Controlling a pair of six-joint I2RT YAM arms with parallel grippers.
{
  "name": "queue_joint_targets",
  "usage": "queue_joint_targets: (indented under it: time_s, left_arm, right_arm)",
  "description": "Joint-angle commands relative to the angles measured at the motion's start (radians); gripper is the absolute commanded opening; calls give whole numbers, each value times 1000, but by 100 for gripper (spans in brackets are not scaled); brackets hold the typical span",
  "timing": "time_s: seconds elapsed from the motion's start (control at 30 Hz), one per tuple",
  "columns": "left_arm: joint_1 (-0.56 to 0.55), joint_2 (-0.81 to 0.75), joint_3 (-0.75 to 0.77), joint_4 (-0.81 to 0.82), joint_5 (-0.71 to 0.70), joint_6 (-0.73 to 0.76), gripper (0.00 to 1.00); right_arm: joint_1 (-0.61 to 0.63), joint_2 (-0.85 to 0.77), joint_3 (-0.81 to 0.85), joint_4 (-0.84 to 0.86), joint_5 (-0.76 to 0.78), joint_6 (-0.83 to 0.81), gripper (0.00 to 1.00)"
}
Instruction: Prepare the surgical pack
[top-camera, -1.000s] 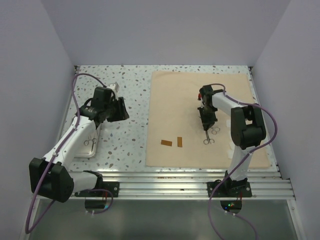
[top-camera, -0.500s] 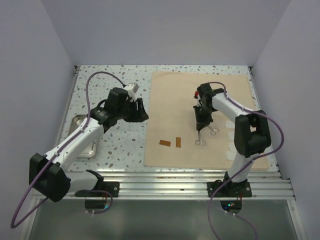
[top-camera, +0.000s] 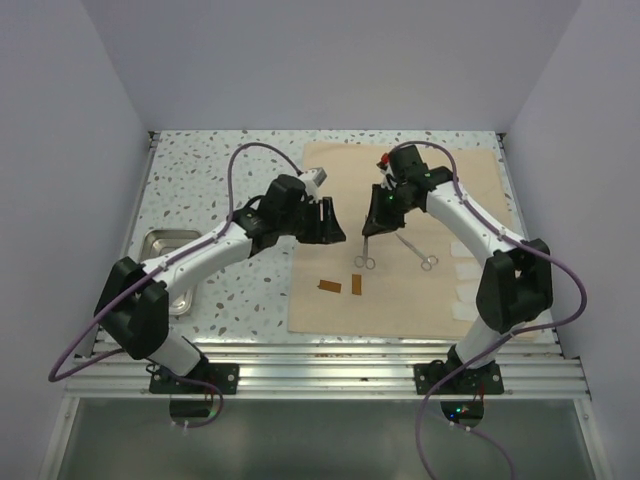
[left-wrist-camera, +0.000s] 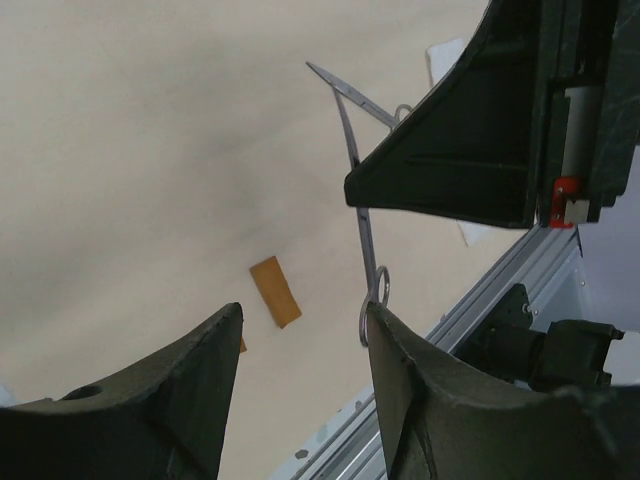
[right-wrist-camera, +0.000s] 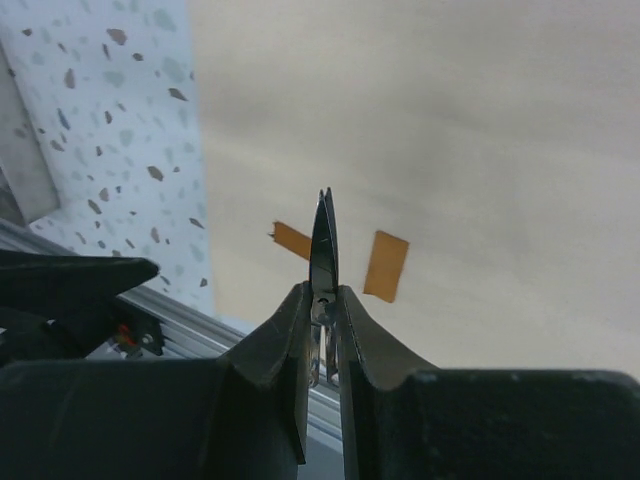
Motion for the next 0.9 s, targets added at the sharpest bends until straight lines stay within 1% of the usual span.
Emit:
queue_joint_targets:
  time_s: [0.0,0.1,0.27,0.37,0.43,0.5,0.53,0.57,0.6,0.63,0.67,0.7,0.73,0.77,0.8,0.87]
  left_arm:
    - [-14,33,74,102,35,-50,56]
    - [-28,50,68,142,56,-82,56]
    - [-39,92,71,133,77,-94,51]
    - [-47,106,67,145,91,-104,48]
    - [-48,115,67,144,97,-108,43]
    - [-48,133,74,139,110,-104,27]
    - [-47,139,84,110,108,-96,20]
    - [-47,149,100,92,98,-87,7]
    - [-47,149,108,77,90,-59,1]
    - [-41,150,119,19,58,-38,0]
    - [-38,149,149,-27,30,-16,0]
    - [-21,147,163,-130,-28,43,0]
    - [-8,136,194,-193,-65,78,0]
    - [5,126,199,-245,-106,111,0]
    - [40,110,200,-337,-182,179,0]
    - [79,57,194,-434,-273,247,0]
  right_arm:
    - [20,-52,15,84,-80,119,0]
    - [32,-54,21,87,-91,139,0]
    - [35,-61,23,100,-113,153,0]
    - [35,-61,23,103,-125,162,0]
    - [35,-61,23,112,-142,171,0]
    - [35,-63,21,121,-149,181,0]
    - [37,-63,23,124,-155,182,0]
    - [37,-61,30,121,-154,181,0]
    - [35,-52,36,106,-152,173,3]
    - [35,-48,44,97,-151,161,11]
    - [35,-43,67,74,-139,148,31]
    - [35,-32,79,30,-114,110,38]
    - [32,-28,102,6,-65,89,44]
    - [29,-25,112,-36,-39,66,53]
    - [20,-23,116,-55,-19,21,55]
    - [8,-20,121,-92,28,-17,57]
